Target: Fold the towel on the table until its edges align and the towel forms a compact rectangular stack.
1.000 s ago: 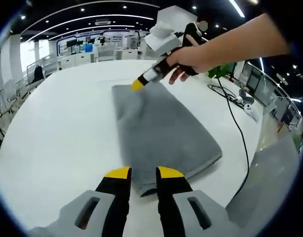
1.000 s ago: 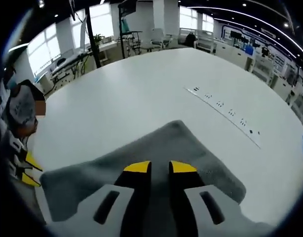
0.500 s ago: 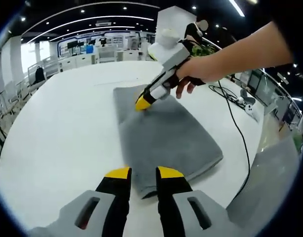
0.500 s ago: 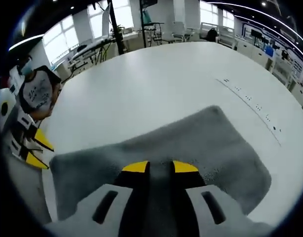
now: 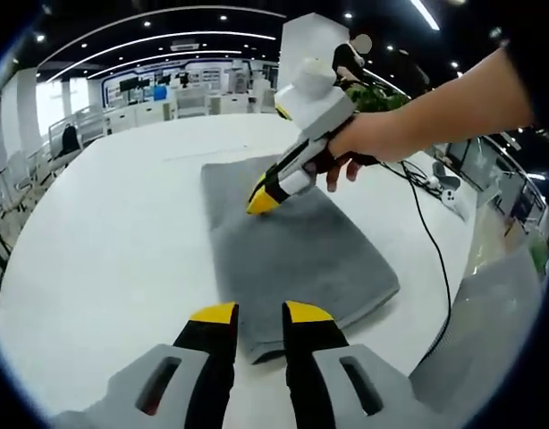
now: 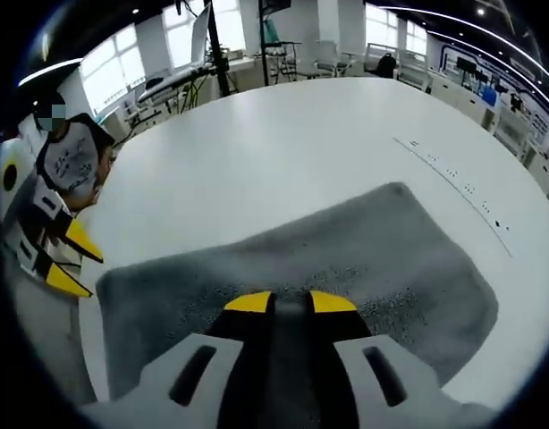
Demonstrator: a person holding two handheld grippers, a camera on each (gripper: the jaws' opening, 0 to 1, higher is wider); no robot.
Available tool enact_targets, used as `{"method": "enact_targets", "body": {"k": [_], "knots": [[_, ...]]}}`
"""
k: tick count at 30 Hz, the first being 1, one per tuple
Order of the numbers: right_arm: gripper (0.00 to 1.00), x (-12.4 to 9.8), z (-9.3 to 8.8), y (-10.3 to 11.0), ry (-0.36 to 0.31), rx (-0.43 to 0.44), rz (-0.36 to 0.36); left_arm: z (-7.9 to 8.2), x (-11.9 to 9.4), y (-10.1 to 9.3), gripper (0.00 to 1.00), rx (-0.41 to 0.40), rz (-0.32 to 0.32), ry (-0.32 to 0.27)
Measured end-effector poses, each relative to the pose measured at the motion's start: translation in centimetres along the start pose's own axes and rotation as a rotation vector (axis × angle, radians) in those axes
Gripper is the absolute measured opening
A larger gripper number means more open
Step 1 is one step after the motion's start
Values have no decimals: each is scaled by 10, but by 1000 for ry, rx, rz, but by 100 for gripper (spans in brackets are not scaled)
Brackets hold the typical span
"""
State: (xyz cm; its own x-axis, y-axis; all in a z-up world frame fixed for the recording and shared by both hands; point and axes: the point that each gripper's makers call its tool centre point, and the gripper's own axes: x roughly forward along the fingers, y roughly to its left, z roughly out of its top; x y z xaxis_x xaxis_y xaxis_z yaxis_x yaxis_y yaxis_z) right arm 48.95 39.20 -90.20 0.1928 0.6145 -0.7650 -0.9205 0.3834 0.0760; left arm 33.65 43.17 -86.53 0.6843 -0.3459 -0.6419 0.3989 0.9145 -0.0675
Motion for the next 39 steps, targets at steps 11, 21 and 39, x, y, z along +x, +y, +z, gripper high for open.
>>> {"method": "enact_targets", "body": {"k": [11, 21, 39], "knots": [[20, -41, -6, -7, -55, -8, -48, 2, 4, 3, 20, 42, 2, 3], [22, -72, -13, -13, -87, 38, -87, 16, 7, 10, 20, 75, 13, -10], [23, -86, -61, -16, -76, 229, -167, 35, 14, 23, 20, 99, 23, -4]]}}
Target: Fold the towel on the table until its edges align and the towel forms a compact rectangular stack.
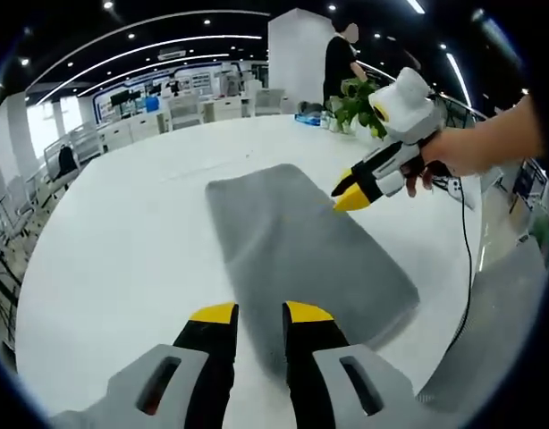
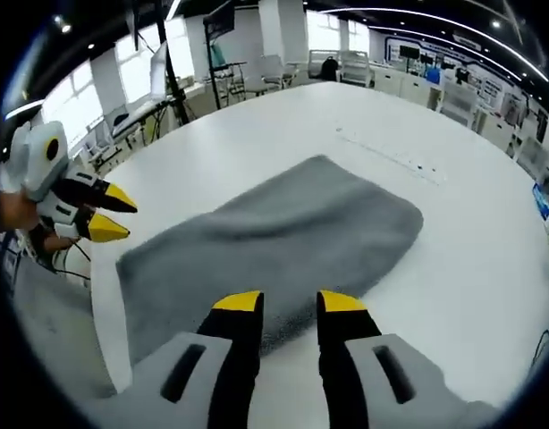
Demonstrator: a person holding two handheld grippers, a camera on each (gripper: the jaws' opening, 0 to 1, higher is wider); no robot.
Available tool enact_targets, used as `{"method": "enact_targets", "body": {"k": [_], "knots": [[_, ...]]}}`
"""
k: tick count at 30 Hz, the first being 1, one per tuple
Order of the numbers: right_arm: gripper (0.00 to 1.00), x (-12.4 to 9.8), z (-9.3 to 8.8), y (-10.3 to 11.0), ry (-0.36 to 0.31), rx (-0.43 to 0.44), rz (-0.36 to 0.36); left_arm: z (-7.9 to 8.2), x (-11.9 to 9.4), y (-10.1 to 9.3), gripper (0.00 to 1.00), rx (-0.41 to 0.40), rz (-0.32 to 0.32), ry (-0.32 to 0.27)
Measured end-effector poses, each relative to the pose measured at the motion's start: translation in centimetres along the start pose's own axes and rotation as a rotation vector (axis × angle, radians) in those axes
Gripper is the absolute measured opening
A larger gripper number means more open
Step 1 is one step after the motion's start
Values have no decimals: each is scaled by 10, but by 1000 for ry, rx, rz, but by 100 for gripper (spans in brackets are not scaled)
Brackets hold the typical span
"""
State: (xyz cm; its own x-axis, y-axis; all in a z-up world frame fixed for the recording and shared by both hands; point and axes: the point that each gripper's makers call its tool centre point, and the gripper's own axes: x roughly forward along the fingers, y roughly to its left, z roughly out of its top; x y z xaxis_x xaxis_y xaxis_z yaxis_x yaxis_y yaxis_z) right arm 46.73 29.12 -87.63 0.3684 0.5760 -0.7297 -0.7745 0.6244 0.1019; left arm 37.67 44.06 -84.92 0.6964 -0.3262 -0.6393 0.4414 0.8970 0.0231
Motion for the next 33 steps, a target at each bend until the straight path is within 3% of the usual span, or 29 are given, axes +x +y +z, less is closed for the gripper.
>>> {"method": "enact_targets", "body": {"k": [4, 7, 12, 17, 24, 33], "knots": [[20, 3, -14, 3, 52, -41, -22, 3, 0, 0, 20, 3, 0, -2], [21, 3, -22, 3, 62, 32, -45, 2, 1, -2, 20, 10, -2, 3], [16, 3, -38, 2, 106, 23, -75, -1, 4, -5, 20, 23, -9, 14], [9, 3, -42, 3, 116, 42, -82, -6, 6, -9, 20, 28, -19, 26], [6, 0, -49, -6, 148, 12, -78, -9, 10, -16, 20, 44, -37, 40], [6, -19, -67, -10, 168, -84, -76, -11, 21, -27, 20, 59, -63, 52]]}}
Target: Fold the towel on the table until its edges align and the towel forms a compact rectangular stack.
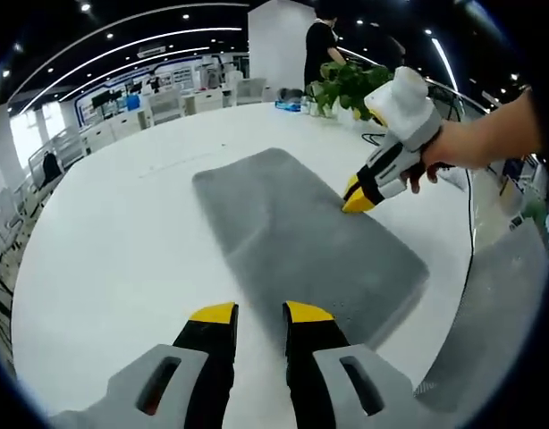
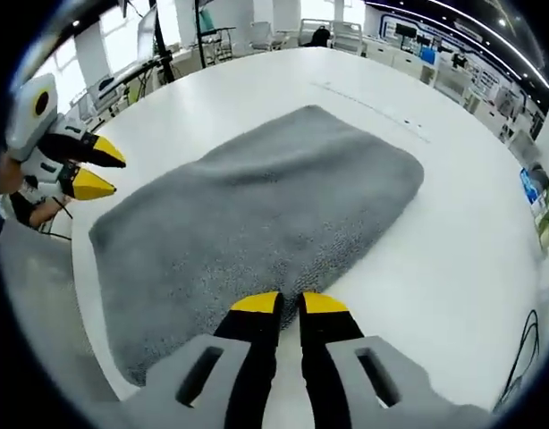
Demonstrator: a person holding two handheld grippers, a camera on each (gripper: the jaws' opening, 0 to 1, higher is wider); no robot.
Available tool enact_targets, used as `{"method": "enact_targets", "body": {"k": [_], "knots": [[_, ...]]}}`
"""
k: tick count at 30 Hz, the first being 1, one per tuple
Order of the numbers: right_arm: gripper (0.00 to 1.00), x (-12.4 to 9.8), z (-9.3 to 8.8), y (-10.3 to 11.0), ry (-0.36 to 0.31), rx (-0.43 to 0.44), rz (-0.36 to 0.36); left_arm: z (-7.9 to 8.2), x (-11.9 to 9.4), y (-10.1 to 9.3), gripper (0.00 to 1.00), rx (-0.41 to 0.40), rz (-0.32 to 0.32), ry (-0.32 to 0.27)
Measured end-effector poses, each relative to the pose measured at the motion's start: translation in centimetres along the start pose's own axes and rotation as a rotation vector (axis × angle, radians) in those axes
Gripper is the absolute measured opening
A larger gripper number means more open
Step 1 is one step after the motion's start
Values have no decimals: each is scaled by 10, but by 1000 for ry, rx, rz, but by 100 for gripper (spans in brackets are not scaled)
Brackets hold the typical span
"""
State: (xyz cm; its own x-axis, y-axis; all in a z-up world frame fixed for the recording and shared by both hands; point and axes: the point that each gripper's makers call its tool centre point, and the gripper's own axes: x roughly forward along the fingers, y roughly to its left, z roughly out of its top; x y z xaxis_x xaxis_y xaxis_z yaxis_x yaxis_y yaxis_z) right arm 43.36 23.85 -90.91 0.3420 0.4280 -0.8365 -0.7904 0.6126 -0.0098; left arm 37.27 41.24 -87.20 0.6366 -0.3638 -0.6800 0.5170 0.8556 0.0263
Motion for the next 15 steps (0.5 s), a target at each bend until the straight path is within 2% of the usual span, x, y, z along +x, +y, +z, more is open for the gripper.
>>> {"method": "enact_targets", "body": {"k": [8, 15], "knots": [[7, -10, -18, -7, 18, -77, 9, 9, 12, -15, 20, 8, -40, 4], [6, -22, -37, -13, 22, -129, 6, 18, 18, -38, 20, 50, -78, 16]]}}
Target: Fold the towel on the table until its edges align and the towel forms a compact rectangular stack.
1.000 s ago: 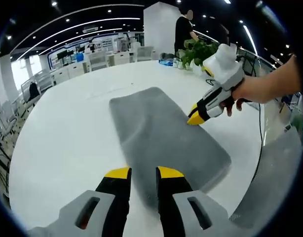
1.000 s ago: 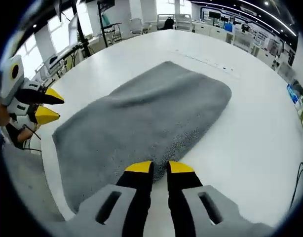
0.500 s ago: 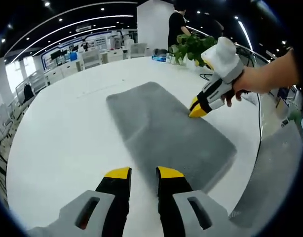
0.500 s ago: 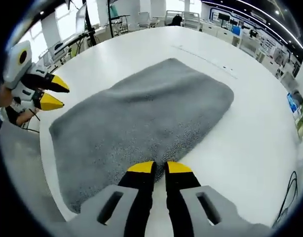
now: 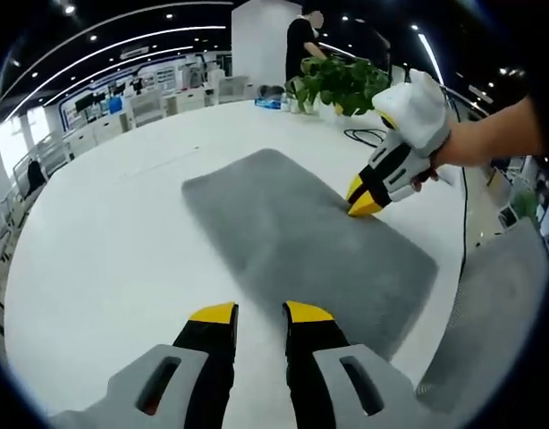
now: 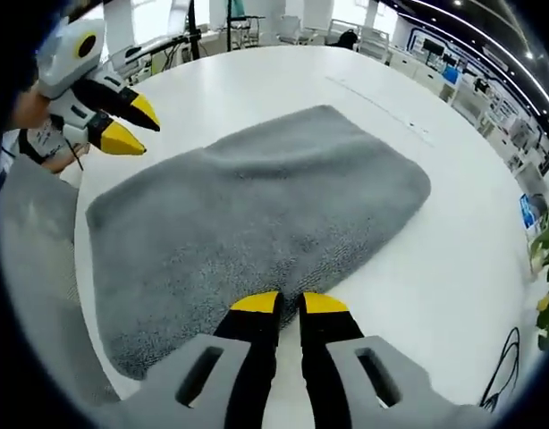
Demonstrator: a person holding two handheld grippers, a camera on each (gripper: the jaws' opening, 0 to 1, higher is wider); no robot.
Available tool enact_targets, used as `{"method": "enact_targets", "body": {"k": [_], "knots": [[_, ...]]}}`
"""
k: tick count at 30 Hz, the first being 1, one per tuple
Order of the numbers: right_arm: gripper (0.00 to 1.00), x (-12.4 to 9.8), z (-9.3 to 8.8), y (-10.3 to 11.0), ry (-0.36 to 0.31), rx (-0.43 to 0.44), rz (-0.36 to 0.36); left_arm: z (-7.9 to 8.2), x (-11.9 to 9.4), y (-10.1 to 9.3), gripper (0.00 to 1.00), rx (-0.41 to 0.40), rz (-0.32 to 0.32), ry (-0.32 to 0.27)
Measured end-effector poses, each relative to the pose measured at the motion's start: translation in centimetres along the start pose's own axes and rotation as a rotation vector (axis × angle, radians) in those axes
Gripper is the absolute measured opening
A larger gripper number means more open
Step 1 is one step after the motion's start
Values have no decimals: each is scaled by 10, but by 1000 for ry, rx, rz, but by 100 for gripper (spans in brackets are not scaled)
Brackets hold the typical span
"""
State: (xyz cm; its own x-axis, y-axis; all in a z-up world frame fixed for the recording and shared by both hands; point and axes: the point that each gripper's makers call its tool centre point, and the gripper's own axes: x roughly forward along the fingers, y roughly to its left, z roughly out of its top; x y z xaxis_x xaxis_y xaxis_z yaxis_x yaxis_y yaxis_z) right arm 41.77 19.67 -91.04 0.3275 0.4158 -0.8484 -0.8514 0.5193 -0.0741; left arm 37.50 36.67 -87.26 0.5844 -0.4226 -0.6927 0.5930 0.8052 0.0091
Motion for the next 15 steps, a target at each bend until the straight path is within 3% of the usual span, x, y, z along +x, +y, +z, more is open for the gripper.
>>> {"method": "enact_targets", "body": {"k": [8, 15], "knots": [[6, -8, -19, -9, -22, 41, -9, 13, 21, -13, 20, 30, -24, -1], [7, -12, -21, -5, -49, 77, -13, 19, 45, -14, 20, 35, -21, 11]]}}
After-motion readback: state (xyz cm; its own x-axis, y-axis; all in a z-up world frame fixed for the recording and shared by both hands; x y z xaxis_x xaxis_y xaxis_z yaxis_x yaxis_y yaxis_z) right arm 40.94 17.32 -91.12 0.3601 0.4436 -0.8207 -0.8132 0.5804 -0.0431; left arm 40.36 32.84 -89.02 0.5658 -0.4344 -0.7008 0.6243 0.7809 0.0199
